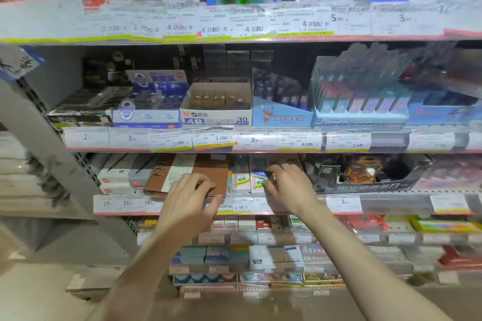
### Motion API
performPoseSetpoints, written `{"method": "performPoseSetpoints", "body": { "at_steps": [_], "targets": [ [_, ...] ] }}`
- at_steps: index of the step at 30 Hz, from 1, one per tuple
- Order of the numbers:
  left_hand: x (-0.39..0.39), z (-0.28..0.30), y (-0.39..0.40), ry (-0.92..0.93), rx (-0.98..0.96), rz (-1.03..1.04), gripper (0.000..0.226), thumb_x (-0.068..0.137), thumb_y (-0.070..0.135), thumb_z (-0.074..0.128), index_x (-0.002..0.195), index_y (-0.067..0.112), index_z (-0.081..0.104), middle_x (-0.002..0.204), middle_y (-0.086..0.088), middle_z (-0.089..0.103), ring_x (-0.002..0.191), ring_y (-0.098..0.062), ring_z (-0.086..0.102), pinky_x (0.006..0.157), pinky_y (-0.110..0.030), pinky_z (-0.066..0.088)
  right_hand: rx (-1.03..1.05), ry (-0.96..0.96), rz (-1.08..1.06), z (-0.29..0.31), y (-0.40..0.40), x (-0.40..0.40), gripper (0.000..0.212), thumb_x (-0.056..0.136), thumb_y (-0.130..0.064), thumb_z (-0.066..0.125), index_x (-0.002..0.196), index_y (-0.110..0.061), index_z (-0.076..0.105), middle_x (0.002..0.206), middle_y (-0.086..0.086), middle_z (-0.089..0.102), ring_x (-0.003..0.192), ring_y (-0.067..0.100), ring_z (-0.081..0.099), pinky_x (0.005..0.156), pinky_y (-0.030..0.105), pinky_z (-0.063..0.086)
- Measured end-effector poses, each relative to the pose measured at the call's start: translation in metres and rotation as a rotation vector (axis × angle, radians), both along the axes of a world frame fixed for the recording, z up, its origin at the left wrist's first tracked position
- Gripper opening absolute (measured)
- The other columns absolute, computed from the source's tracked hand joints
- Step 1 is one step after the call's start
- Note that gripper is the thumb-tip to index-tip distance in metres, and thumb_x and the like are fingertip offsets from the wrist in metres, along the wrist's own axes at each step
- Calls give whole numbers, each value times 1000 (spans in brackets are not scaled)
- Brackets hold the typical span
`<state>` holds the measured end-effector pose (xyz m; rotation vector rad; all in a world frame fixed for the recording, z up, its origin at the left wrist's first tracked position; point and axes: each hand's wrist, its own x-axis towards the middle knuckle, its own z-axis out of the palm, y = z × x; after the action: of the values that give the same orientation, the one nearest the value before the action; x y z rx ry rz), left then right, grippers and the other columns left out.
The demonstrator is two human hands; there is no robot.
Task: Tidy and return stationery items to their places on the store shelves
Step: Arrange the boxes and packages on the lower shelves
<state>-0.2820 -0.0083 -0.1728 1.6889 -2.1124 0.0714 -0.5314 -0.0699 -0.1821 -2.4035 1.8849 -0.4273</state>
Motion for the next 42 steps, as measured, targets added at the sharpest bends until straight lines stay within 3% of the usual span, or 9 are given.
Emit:
{"method": "performPoseSetpoints", "body": {
  "at_steps": [3, 10, 13, 21, 24, 29, 35, 42],
  "targets": [
    [2, 2, -1, -4, 4, -20, 40, 91, 49, 50, 112, 20, 68, 112, 10, 59, 107, -11, 50, 92, -31, 41, 5, 43, 9, -3, -8, 6, 39, 96, -35, 52, 131, -19, 61, 116, 10, 70, 108, 34, 60, 89, 36, 44],
    [4, -2, -2, 17, -21, -43, 49, 89, 54, 42, 110, 20, 69, 109, 9, 60, 104, -11, 51, 89, -32, 44, -15, -57, 19, -9, -12, 3, 30, 94, -33, 57, 119, -22, 69, 109, 3, 75, 100, 28, 66, 86, 36, 47],
    [6, -6, -4, 24, -48, -55, 46, 89, 53, 44, 107, 19, 70, 107, 9, 60, 102, -11, 51, 87, -32, 45, -47, -145, 35, -10, -4, -2, 25, 95, -31, 61, 115, -21, 70, 111, -3, 73, 101, 23, 62, 88, 35, 46],
    [9, -13, -6, 112, -109, -104, 35, 90, 44, 53, 101, 17, 72, 103, 7, 62, 100, -13, 53, 86, -32, 45, -110, -260, 80, -5, 44, -16, 17, 93, -28, 65, 109, -22, 69, 96, -11, 65, 94, 14, 59, 76, 25, 42],
    [9, -10, -3, 202, -87, -120, 32, 90, 41, 53, 103, 18, 71, 103, 9, 61, 101, -11, 53, 87, -34, 46, -170, -299, 87, 6, 59, -18, 17, 92, -26, 66, 108, -22, 68, 99, -10, 67, 96, 14, 60, 82, 30, 49],
    [16, 15, 2, 282, -86, -120, 30, 92, 39, 52, 110, 20, 67, 111, 12, 58, 108, -6, 48, 92, -27, 43, -312, -316, 160, 40, 69, -2, 16, 92, -23, 69, 108, -21, 67, 102, -13, 65, 95, 12, 58, 83, 26, 46],
    [57, 72, 3, 260, -250, -92, 24, 94, 32, 56, 113, 21, 65, 111, 10, 58, 108, -9, 48, 90, -24, 37, -461, -305, 233, 90, 63, 39, 16, 91, -23, 70, 106, -19, 68, 97, -11, 66, 91, 13, 58, 80, 25, 45],
    [134, 114, -24, 99, -424, -36, 32, 90, 30, 57, 115, 11, 64, 113, -4, 57, 105, -26, 54, 87, -39, 47, -550, -189, 293, 142, 29, 93, 15, 93, -25, 66, 107, -20, 66, 105, -7, 66, 99, 19, 58, 84, 31, 47]
  ]
}}
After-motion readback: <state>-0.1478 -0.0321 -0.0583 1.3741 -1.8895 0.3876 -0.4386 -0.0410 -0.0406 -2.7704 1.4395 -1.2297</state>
